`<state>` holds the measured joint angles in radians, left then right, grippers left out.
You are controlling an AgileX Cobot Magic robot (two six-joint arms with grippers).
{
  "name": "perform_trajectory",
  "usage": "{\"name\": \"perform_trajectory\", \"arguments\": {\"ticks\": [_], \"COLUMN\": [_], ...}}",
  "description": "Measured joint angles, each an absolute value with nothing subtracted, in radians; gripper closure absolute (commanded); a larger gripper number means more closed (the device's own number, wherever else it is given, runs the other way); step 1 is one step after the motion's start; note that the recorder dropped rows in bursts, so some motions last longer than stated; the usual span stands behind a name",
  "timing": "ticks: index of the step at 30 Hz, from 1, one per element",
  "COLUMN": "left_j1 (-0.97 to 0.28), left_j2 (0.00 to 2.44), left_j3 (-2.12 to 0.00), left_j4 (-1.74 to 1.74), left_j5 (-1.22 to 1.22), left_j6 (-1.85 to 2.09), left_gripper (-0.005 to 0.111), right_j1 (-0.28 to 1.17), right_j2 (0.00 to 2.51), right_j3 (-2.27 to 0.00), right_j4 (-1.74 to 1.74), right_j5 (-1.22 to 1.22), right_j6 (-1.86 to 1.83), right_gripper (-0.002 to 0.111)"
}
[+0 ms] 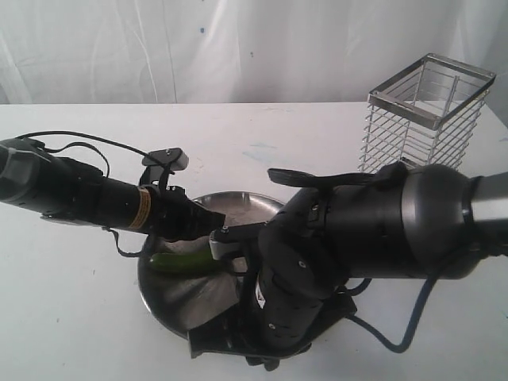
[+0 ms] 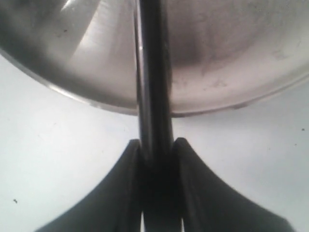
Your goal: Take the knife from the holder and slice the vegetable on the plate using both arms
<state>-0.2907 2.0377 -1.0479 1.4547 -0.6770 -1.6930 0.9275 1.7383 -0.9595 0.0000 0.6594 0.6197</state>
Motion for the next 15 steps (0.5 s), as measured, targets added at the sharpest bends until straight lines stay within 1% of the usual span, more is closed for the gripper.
{"name": "perform_trajectory", "arguments": {"ticks": [10,15], "left_j1": [-0.289,-0.289], "left_j2": [2.024,2.006], "left_j3": [-1.069,-1.079], "left_j4": [1.509,1.498], "left_j5": [-0.703,-0.775], "left_j6": [-1.666,-1.654], "left_gripper": [0.107,0.107], "right_j1": [0.924,0.924], "right_j2": [1.738,1.738], "right_j3": [-0.96,-0.96], "right_j4": [-0.024,-0.025], "right_j5": [0.714,0.714], "right_j6": [0.62,0.62], "right_gripper": [0.108,0.108]}}
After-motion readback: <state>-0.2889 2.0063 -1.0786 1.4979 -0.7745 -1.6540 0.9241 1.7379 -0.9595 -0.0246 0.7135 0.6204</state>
